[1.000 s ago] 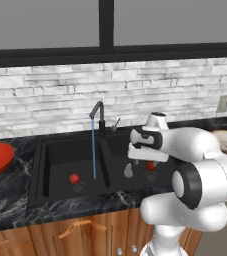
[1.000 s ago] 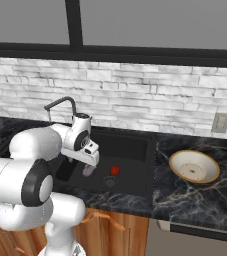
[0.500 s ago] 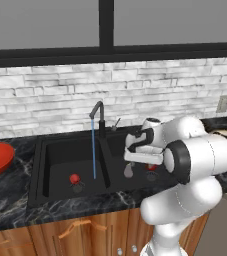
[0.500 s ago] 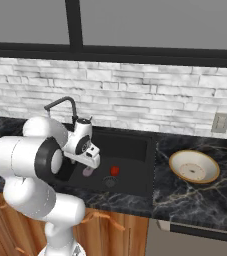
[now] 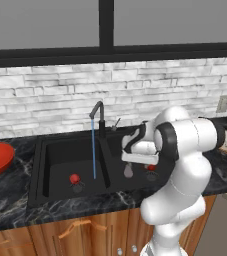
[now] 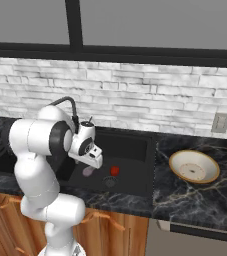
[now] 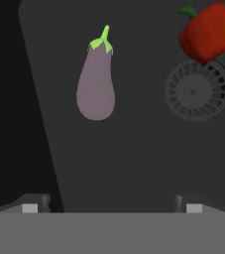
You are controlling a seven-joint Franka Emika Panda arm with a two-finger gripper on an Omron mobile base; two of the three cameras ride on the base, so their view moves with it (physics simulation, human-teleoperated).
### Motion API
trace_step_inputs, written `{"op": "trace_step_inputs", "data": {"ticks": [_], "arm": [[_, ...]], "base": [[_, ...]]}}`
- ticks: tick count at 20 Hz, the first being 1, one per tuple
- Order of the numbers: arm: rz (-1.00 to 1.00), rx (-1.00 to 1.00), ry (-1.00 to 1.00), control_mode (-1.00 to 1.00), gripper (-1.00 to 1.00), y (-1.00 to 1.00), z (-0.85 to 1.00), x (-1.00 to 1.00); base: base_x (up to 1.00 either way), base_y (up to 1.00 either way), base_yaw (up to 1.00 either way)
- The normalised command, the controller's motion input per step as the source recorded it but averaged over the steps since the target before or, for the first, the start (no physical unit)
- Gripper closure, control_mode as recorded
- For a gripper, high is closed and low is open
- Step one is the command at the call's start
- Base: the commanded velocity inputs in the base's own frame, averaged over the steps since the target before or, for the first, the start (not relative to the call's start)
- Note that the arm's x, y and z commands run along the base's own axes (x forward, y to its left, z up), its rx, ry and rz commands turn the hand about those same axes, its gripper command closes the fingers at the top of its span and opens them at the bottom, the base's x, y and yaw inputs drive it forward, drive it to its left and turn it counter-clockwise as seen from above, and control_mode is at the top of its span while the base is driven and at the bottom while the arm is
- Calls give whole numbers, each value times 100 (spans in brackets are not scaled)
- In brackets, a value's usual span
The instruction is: Pick the bell peppers from the sink and place them in one bowl. Place the eggplant in the other bowl. Then turn off the sink faucet.
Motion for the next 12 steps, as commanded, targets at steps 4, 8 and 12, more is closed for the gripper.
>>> {"op": "trace_step_inputs", "data": {"ticks": [4,8,12], "arm": [[0,0,0,-100,-100,0,-33,34],[0,0,0,-100,-100,3,-33,36],[0,0,0,-100,-100,1,-33,35]], "base": [[0,0,0],[0,0,0],[0,0,0]]}}
